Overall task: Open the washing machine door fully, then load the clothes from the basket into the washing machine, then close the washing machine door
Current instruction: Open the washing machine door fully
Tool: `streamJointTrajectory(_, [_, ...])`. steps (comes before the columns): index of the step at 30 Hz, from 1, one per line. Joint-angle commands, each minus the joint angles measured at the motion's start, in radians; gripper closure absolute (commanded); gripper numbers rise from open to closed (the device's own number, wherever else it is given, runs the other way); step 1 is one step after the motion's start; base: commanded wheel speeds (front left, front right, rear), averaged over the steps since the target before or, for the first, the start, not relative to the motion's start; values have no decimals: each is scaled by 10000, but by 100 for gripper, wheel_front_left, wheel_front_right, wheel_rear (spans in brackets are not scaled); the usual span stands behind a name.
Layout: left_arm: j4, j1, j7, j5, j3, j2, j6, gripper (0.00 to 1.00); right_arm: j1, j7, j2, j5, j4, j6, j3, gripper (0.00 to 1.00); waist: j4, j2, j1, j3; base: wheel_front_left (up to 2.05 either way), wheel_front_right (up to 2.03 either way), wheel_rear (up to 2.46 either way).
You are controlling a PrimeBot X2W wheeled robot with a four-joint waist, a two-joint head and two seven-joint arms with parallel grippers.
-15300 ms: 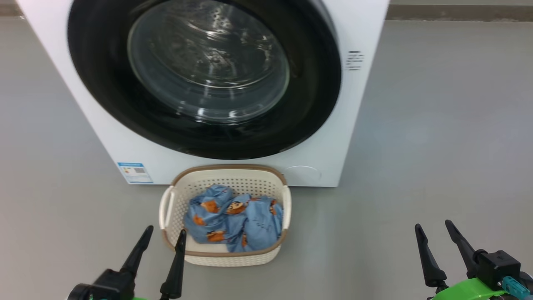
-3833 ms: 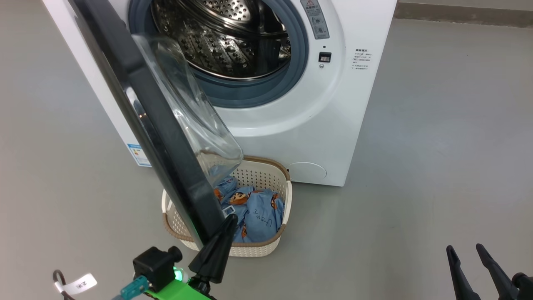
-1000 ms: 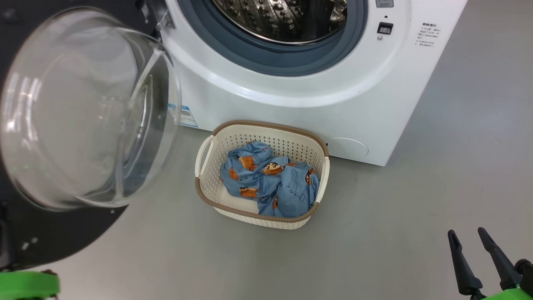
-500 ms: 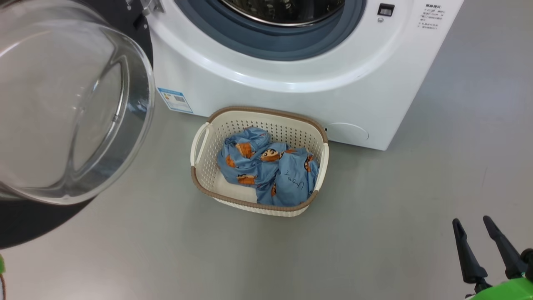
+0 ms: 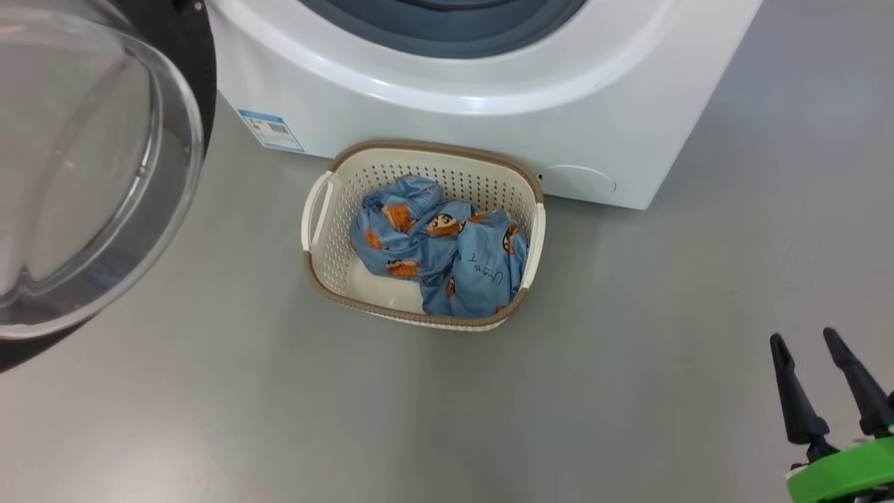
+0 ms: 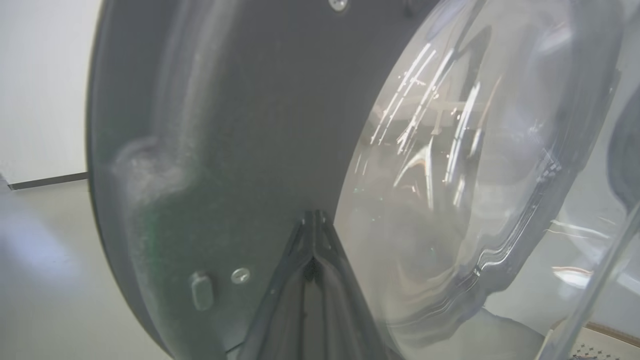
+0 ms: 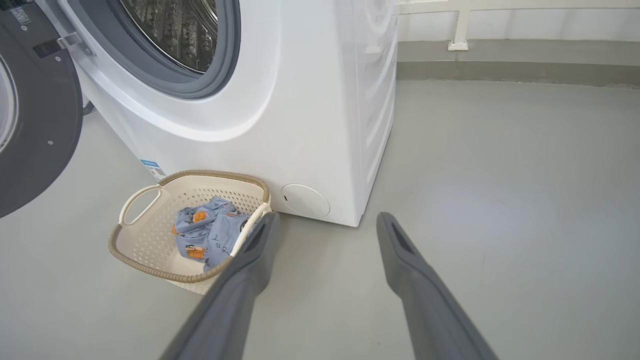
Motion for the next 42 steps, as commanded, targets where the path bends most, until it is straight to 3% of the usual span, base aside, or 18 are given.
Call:
streamJointTrajectory(1, [-91,-333,-51,170,400,792,173,100,-246,-122,-292,105,-298,29,128,0,-44,0,0,259,0,0,0])
streamJointTrajectory(14, [207,-549,-51,456,700,1015,328,100,-450,-122,-391,105,-258,29,197,0,-112,0,0,383,0,0,0])
streamJointTrajectory(27, [-838,763,-51,731,274,-39,-300,100,-182,-122,-208,21,-27,29,376,0,-134,0,0,-814,0,0,0])
streamJointTrajectory(29, [-1149,1061,-51,721,192,-287,-416,86,-111,-122,-186,2,0,29,411,0,-148,0,0,-1032,0,0,0])
streamJointTrajectory(32, [-1595,1490,-51,613,117,-609,-614,56,-7,-122,-157,-16,41,29,462,0,-180,0,0,-1337,0,0,0])
streamJointTrajectory(33, [-1764,1628,-51,536,116,-737,-672,51,29,-122,-147,-20,58,29,485,0,-199,0,0,-1427,0,0,0])
streamJointTrajectory(37, [-2204,2167,-51,382,-55,-1037,-868,0,138,-122,-152,-29,103,29,558,0,-298,0,0,-1701,0,0,0])
streamJointTrajectory(42, [-2658,2648,-51,40,-447,-1241,-983,0,226,-122,-161,-32,127,29,571,0,-469,0,0,-1938,0,0,0])
